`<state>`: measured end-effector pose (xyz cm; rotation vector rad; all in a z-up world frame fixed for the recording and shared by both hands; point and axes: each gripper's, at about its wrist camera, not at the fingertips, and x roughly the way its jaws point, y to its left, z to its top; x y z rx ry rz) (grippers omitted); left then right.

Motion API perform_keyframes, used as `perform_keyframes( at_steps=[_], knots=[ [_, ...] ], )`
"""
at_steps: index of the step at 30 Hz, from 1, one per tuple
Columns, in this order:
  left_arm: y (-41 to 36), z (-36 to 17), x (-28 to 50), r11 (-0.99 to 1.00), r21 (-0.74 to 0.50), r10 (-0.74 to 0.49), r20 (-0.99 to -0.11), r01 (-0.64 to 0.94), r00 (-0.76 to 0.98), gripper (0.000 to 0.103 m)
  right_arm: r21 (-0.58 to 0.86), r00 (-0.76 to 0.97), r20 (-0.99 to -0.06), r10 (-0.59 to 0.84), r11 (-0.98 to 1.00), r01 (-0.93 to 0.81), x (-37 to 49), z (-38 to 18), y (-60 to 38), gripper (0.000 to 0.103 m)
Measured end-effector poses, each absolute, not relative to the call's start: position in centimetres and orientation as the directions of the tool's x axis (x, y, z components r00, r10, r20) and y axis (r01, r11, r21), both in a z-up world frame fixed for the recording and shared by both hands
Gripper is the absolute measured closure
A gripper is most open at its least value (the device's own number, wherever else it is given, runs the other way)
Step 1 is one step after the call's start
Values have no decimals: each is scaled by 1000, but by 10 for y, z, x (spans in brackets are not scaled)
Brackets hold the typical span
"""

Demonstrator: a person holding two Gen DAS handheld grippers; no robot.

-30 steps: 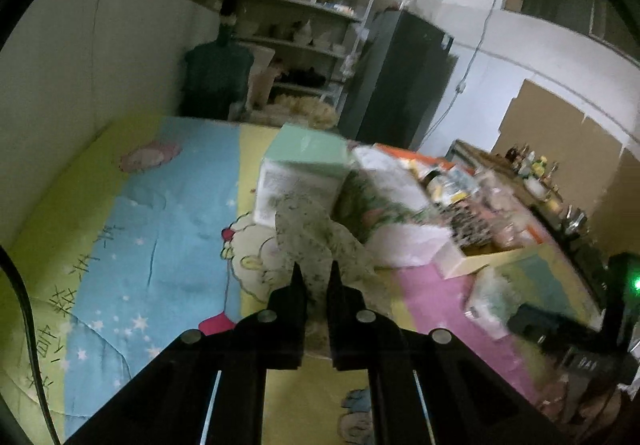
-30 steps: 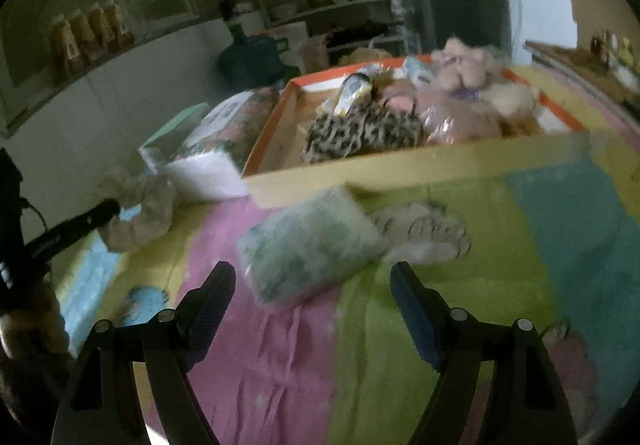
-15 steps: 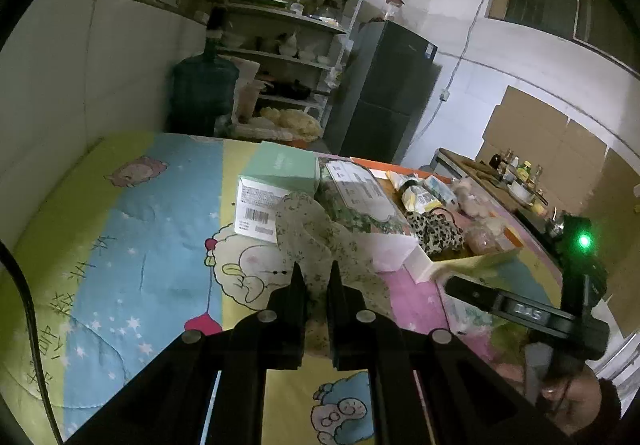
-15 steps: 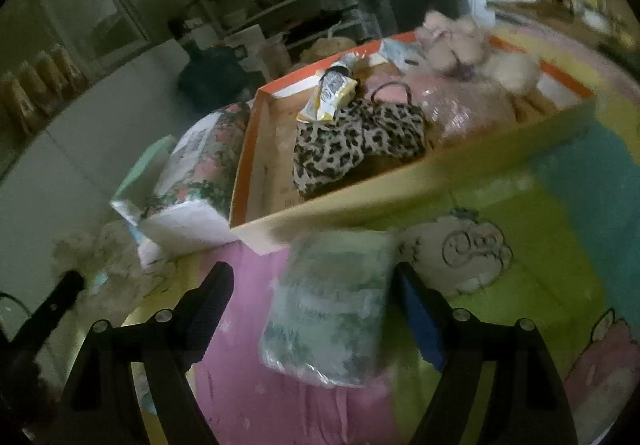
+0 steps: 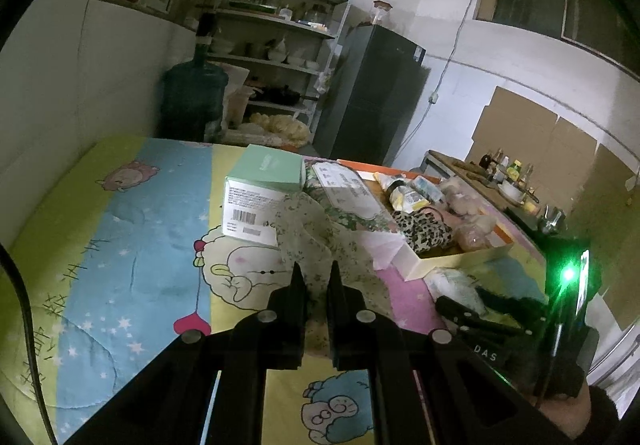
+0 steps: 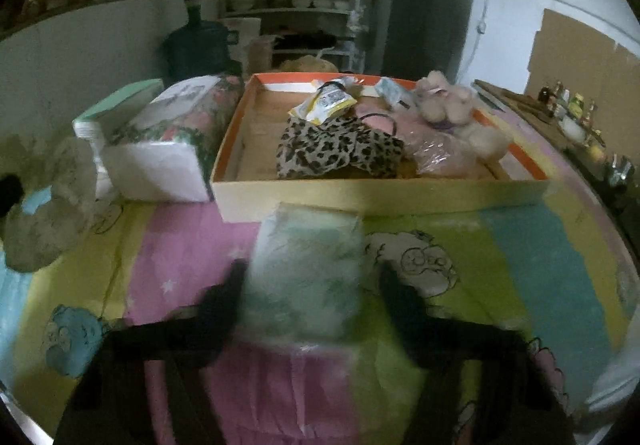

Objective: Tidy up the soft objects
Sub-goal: 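Grasp the lace cloth with the left tool while the right grasps the green-white Flower packet, then carry the lace cloth and Flower packet over the cardboard box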

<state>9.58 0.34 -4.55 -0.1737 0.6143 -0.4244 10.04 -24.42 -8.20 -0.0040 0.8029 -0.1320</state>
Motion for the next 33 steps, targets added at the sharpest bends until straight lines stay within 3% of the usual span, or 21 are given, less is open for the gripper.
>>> perform_keyframes(
  at_steps=[18,26,33],
  knots=[
    [-14,-25,92,896,-270,-442,-473,352,762,94,24,773,-633,-35,998,64,83,-45,-262,55],
    [-45,-8,95,883,-276,-466,-430,379,773,94,25,818,-574,-23,999,45,81,-19,-276,55],
    [-81,-4,102,885,-266,-464,-444,382,766,94,15,844,-536,-25,999,40,85,-2,-296,55]
  ],
)
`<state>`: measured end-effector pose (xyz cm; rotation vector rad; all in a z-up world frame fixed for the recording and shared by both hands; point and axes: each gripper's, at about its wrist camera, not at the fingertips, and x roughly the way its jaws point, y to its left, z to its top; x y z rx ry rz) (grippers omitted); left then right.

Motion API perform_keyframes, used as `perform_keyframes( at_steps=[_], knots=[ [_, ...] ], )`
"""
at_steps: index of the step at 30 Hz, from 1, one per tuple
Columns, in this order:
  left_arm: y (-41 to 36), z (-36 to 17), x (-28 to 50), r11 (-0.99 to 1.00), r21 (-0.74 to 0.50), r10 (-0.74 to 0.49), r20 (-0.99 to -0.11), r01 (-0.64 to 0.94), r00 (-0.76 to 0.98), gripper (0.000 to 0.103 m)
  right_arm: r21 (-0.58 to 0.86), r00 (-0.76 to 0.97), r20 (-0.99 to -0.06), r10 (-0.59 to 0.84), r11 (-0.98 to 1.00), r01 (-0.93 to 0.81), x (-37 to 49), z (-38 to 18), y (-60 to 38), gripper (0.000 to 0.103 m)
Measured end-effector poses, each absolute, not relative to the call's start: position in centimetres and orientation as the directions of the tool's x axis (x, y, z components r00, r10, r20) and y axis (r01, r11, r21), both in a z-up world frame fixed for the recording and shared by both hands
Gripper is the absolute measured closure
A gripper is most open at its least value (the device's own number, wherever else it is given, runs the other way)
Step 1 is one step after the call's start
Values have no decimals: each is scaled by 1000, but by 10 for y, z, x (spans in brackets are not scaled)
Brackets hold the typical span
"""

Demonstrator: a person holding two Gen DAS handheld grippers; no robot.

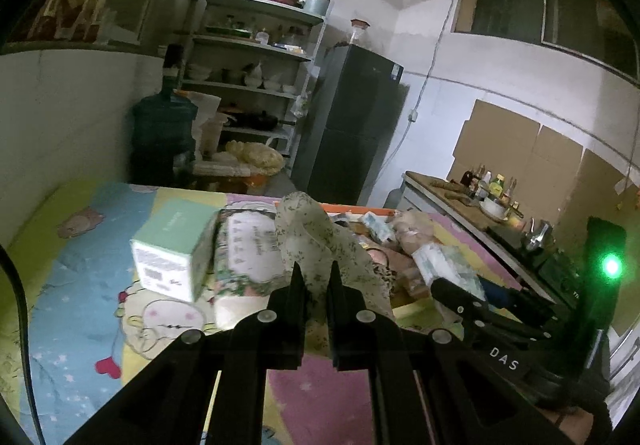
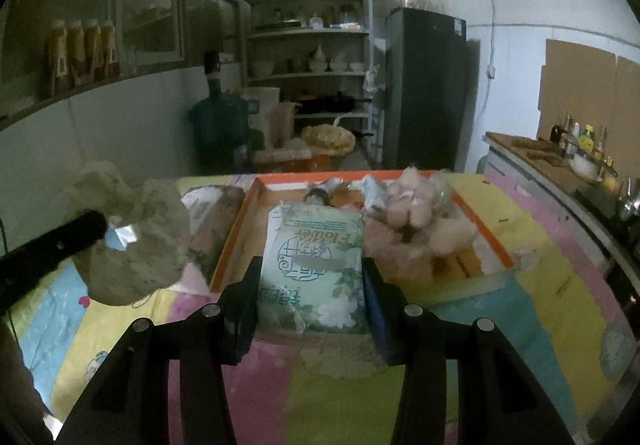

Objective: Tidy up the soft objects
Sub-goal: 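Carry the lace cloth and Flower packet over the cardboard box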

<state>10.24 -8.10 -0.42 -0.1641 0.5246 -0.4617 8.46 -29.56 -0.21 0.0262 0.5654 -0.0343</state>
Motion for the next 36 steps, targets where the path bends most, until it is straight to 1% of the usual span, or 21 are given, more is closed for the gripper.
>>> perform_keyframes(
  at_steps=[15,27,36],
  knots=[
    [-151,1,134,864,-271,-503,-447,424,740,94,27,862,-500,-84,993,113,95,8,-371,55],
    [-207,-9,167,868,-253,-497,-483,428,721,94,9,858,-499,-121,989,145,111,8,-422,55],
    [-229,-21,194,877,-243,-479,-518,415,709,94,-7,852,-510,-119,991,135,138,4,-442,55]
  ],
)
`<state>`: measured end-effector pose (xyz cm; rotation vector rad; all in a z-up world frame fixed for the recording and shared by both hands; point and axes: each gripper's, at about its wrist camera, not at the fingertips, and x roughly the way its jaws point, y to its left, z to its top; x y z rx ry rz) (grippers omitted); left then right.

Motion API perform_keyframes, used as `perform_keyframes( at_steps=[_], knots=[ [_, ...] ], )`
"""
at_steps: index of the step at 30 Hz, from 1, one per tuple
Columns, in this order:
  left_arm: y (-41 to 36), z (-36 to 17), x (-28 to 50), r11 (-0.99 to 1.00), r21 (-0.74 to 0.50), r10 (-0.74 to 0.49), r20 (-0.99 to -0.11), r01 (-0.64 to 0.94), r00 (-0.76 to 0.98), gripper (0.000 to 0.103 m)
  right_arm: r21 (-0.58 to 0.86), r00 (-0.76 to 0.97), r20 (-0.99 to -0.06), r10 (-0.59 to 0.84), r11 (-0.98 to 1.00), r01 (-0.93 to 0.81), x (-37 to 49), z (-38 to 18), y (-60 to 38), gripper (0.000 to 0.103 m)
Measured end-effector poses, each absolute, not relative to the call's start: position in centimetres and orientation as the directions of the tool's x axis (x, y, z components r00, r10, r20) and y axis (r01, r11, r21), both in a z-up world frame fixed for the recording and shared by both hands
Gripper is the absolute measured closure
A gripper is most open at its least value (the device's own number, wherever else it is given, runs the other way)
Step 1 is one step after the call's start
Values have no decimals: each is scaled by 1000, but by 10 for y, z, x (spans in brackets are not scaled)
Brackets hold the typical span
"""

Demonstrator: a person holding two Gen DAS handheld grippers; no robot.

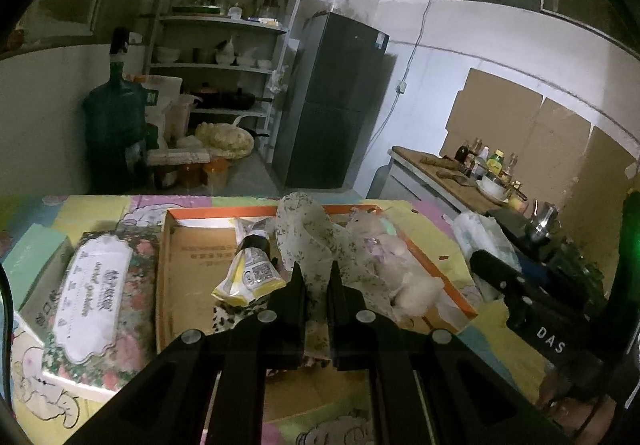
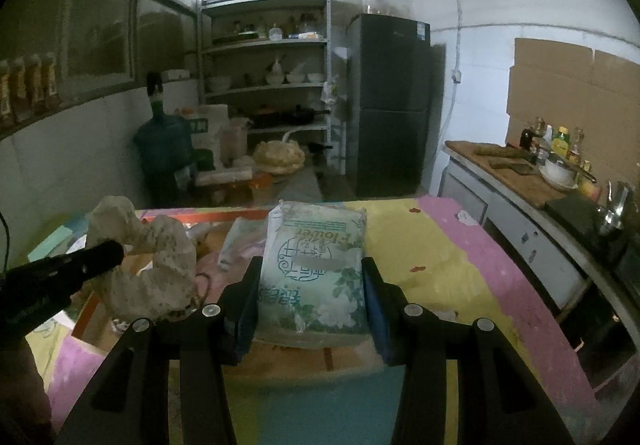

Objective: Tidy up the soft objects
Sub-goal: 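Carry the lace cloth and Flower packet over the cardboard box, then lower into the box and open the left tool while the right tool releases the packet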

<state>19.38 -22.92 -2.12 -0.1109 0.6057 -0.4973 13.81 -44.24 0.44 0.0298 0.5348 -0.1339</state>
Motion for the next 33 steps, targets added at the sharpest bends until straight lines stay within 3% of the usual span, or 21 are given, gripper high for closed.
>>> perform_keyframes(
  at_steps=[18,33],
  knots=[
    [-242,-47,221,886,-244,-460,-578,395,674,94,21,769,-637,-51,996,83,221,-36,-475,55],
    [-247,-59,229,888,-251,-453,-618,385,642,94,17,751,-659,-40,998,67,234,-47,-475,55]
  ],
)
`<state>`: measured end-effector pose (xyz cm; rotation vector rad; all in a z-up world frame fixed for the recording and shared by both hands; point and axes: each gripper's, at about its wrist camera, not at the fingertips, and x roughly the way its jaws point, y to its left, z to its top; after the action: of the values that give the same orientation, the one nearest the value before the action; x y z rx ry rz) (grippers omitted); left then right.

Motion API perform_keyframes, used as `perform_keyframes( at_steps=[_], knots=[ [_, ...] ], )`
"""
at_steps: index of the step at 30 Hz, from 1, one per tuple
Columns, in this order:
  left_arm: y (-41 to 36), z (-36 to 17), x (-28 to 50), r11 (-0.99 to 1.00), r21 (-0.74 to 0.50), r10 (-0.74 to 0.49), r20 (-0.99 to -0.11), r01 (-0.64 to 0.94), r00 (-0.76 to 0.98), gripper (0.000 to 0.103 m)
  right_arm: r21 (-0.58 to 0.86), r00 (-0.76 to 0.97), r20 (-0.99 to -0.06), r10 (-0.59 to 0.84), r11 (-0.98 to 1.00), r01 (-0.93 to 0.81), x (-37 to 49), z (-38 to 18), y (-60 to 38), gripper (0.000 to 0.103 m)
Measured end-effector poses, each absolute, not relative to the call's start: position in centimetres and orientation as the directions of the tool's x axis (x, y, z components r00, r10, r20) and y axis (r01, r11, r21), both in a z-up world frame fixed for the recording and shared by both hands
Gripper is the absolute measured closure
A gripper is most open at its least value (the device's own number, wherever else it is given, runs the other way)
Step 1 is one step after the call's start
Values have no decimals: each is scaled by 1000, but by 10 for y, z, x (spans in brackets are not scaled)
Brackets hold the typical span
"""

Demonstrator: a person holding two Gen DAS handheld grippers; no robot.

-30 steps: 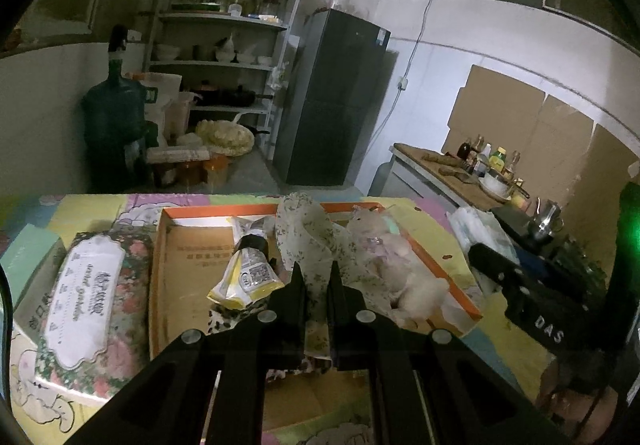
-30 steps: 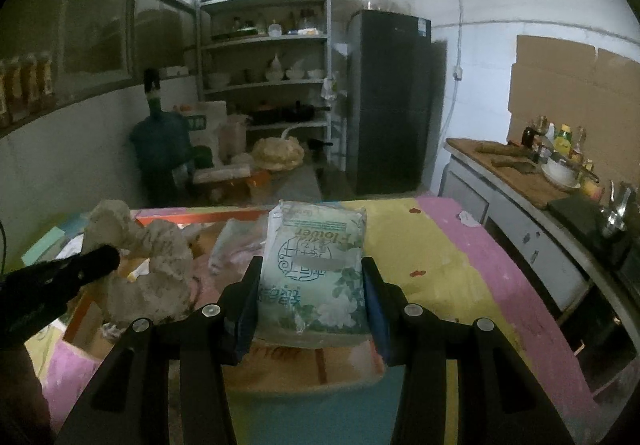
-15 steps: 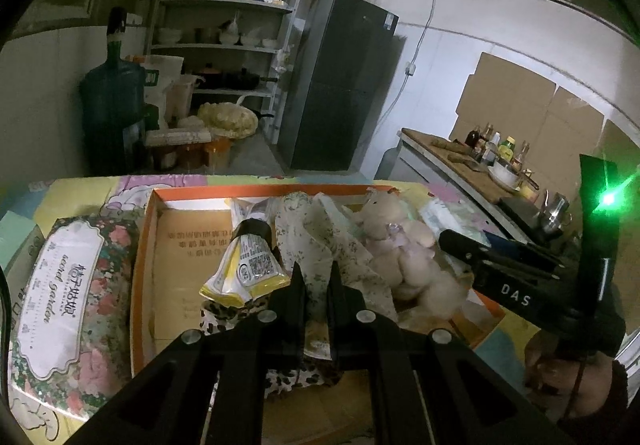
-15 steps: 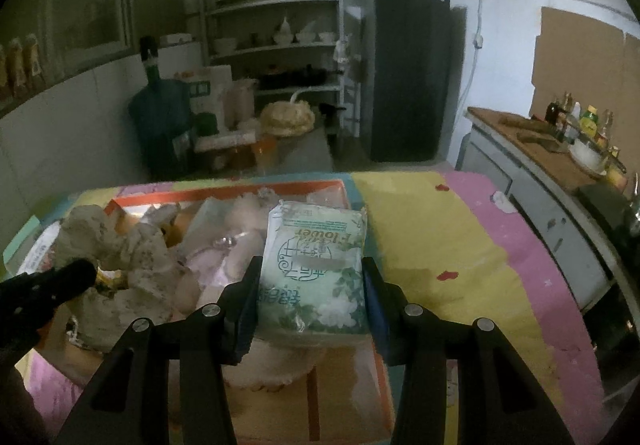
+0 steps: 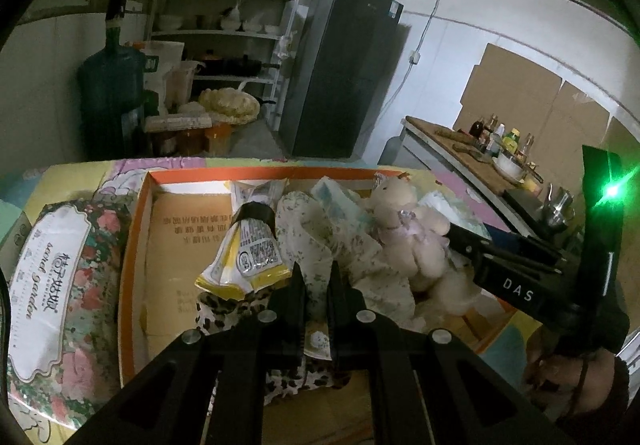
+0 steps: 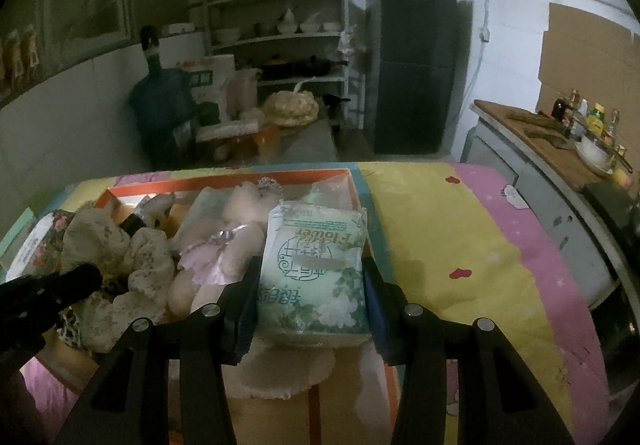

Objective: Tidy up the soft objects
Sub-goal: 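Lower into the box and open the left tool while the right tool releases the packet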

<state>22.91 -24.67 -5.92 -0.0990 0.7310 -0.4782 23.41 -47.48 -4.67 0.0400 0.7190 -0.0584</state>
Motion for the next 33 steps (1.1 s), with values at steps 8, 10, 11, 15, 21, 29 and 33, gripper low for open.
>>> perform_keyframes(
  at_steps=[8,10,11,15,21,29,33],
  knots=[
    [-250,-66,233,893,-251,-442,-644,374,625,91,23,740,-672,-26,998,56,240,-51,-475,52],
    [-249,-67,234,896,-253,-437,-651,365,620,84,18,742,-669,-28,998,54,240,-52,-474,51],
    [-250,-67,235,896,-256,-436,-654,362,618,78,17,743,-669,-28,998,53,240,-52,-473,50],
    [-249,-68,235,892,-275,-448,-652,360,611,65,22,738,-675,-20,999,47,240,-55,-473,46],
    [-248,-68,235,893,-270,-444,-655,359,612,61,24,737,-676,-17,999,45,240,-56,-471,45],
    [-247,-67,235,891,-269,-448,-646,364,619,47,31,741,-672,-12,999,45,239,-54,-470,39],
    [-246,-67,235,891,-269,-448,-644,365,620,47,40,753,-658,-8,998,46,235,-50,-470,36]
  ],
)
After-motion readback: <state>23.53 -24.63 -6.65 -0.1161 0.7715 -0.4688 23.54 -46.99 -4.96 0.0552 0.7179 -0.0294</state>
